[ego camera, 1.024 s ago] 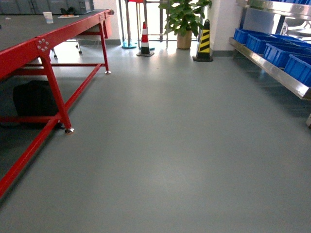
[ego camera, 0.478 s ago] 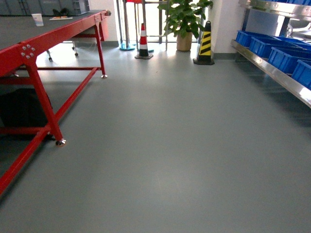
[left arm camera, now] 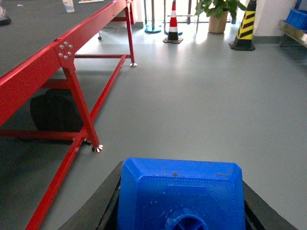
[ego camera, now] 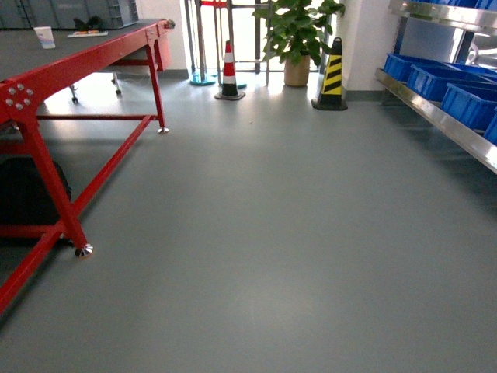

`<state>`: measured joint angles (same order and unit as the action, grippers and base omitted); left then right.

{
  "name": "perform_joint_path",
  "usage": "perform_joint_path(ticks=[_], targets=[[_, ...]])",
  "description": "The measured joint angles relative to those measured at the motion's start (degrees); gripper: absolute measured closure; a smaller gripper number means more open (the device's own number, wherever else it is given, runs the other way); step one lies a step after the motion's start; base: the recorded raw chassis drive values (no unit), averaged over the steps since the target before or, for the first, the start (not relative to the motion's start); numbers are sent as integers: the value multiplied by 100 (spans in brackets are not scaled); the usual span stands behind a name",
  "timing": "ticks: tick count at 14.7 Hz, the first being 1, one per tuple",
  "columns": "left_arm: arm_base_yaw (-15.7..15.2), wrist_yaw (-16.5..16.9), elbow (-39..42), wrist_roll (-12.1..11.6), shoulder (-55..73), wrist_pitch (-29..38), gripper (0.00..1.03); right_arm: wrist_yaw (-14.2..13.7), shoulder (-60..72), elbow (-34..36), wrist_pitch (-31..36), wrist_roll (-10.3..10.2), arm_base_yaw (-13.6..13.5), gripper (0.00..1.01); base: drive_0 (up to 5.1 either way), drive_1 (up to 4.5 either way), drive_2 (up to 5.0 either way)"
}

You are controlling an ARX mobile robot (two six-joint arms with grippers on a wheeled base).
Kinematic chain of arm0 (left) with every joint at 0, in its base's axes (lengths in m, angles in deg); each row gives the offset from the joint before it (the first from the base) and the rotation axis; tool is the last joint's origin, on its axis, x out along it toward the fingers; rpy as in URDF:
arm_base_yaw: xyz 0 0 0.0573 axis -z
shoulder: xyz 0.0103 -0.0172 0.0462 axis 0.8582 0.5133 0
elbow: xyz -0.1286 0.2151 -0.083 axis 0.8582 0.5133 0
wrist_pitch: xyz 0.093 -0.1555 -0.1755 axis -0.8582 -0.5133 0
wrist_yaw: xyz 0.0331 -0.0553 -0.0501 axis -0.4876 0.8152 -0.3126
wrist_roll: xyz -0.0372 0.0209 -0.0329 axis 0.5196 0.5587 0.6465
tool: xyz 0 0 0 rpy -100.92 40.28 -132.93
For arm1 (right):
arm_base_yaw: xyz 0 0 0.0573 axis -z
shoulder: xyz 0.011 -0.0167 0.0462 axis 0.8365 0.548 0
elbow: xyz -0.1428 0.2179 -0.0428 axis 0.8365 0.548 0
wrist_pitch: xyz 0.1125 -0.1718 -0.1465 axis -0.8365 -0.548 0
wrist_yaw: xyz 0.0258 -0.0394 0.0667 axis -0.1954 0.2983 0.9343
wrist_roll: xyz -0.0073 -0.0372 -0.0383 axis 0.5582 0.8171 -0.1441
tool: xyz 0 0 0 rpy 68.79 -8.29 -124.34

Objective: Sort blue parts and orange caps into right shelf containers

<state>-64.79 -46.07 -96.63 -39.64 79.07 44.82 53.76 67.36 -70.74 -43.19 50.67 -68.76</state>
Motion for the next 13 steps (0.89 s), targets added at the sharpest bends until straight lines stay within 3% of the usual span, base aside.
perform_joint_path(ticks=[13], targets=[[-4,4,0,0,0,0,58,0,-2,0,9,-2,0,58,-3,424,-430]])
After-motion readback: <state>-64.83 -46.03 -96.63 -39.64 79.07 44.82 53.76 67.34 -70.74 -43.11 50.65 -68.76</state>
